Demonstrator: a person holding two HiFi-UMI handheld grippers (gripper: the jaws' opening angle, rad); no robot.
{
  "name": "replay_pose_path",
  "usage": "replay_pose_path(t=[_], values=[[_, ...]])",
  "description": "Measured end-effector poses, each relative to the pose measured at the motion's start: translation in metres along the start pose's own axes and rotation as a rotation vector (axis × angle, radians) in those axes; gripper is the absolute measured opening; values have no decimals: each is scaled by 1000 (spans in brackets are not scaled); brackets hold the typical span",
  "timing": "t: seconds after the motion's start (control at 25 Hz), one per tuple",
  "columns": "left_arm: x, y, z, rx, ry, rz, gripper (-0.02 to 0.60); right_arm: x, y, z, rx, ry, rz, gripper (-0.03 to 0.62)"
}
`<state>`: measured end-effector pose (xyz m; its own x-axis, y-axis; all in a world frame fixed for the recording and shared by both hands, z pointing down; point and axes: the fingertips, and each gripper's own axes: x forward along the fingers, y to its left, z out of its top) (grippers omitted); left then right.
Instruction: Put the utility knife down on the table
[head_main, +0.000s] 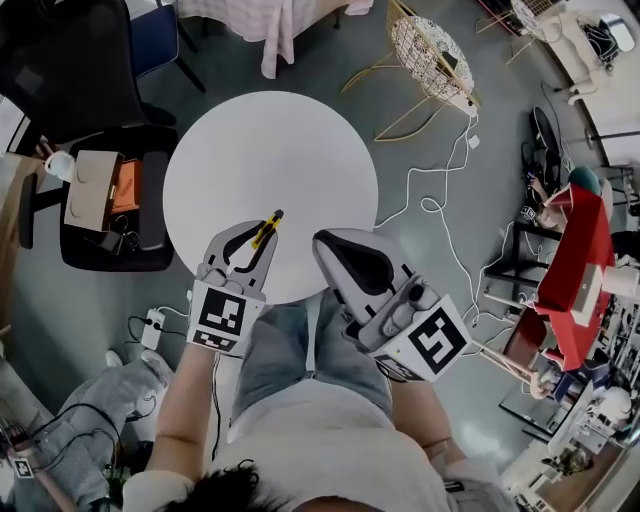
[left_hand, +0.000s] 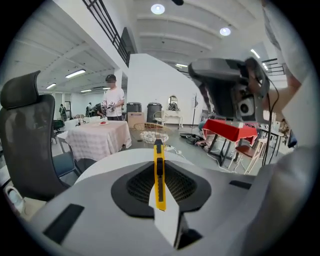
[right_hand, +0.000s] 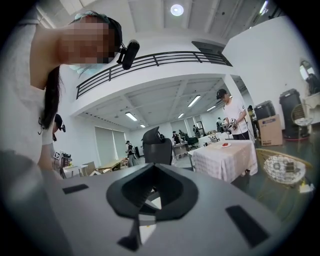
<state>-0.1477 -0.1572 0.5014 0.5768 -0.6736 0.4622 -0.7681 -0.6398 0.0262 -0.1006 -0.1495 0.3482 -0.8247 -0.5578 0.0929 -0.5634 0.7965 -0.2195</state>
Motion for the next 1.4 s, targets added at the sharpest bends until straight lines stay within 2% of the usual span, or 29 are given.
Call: replay_pose_path(t=[0.24, 0.6, 1.12, 1.24, 1.4], values=[[30, -5, -63, 6, 164, -30, 66, -5, -9, -9, 11, 17, -27, 8], [56, -11, -114, 18, 316, -60, 66, -11, -19, -17, 28, 37, -57, 8], [69, -8, -156, 52, 487, -48, 67, -13, -22, -23, 34, 54, -71, 8], [70, -8, -157, 65, 493, -47, 67, -13, -23, -23, 36, 56, -69, 8], [70, -7, -157, 42, 485, -58, 67, -11, -21, -23, 37, 57, -63, 8]])
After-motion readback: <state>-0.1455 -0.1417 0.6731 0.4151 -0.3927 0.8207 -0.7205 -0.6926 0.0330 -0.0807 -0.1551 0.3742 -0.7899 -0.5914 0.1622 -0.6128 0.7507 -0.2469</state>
